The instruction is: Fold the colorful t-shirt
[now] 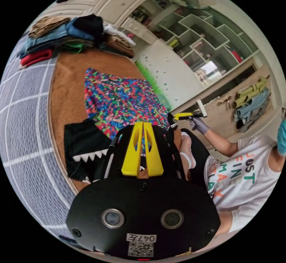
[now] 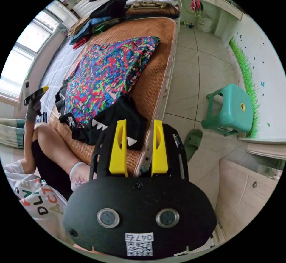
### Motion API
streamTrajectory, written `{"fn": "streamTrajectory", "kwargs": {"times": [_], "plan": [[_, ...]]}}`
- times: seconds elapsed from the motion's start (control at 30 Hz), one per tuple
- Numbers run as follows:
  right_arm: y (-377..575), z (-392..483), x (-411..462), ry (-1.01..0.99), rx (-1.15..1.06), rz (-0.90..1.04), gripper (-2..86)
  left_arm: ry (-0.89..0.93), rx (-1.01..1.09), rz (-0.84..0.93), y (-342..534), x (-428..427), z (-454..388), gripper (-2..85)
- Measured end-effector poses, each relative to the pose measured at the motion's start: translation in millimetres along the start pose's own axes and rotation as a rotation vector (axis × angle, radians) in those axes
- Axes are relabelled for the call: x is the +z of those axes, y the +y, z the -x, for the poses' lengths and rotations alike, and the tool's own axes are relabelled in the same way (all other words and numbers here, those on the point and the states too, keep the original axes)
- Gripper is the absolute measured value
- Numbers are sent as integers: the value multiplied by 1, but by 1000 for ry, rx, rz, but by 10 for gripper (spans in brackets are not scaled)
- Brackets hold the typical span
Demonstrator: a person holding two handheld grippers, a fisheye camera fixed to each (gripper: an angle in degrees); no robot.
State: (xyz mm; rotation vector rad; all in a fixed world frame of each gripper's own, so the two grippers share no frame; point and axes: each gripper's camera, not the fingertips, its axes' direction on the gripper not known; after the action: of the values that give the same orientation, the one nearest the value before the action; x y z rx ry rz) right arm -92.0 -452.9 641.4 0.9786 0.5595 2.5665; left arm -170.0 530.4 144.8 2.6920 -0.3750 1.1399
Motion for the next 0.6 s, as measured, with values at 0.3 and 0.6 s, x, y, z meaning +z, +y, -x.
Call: {"fn": "streamTrajectory", "kwargs": {"times": [0.3, 0.6], "plan": [[-40, 49, -15, -385, -130, -176, 65, -169, -23, 320, -44, 61, -19, -10], [-95, 32, -32, -376, -169, -245, 76, -55, -157, 135, -50, 20, -8, -10]]}}
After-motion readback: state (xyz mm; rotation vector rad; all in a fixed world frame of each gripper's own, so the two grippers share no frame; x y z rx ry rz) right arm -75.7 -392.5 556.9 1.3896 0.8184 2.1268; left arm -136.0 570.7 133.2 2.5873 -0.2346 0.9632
